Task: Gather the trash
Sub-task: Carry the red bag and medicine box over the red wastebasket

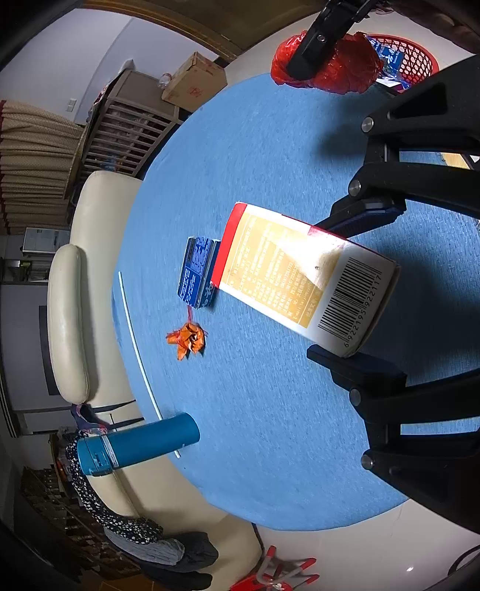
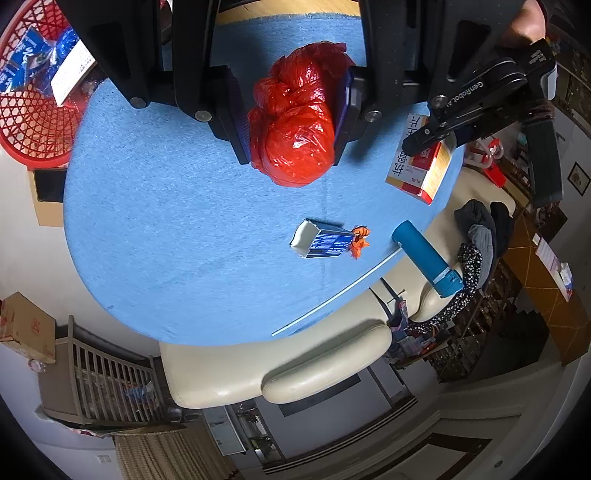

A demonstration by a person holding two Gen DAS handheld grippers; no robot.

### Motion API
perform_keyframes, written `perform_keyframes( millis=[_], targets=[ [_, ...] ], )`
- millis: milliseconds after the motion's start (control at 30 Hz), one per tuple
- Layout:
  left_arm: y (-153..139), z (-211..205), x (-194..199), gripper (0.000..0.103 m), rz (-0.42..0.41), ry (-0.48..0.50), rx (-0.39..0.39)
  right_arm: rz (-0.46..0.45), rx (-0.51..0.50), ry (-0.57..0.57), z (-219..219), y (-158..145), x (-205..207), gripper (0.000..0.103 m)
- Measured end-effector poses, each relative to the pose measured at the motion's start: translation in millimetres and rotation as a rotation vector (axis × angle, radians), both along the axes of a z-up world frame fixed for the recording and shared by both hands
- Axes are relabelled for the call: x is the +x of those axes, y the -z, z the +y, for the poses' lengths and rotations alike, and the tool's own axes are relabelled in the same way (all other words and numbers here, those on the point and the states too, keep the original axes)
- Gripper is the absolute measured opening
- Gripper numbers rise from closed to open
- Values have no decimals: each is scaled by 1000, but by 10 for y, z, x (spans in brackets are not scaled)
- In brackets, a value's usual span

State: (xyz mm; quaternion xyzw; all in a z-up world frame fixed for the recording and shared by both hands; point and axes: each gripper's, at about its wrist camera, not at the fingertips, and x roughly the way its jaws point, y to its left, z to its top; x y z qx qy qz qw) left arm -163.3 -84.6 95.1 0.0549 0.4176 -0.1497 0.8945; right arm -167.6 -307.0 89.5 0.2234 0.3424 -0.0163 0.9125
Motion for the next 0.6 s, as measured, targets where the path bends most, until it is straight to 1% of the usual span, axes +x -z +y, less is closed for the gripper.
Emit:
perform_keyframes(
  millis=[600],
  targets=[
    [-31,-393,-80,58,-7,94,21,9,21,83,-370,70,-218,43]
  ],
)
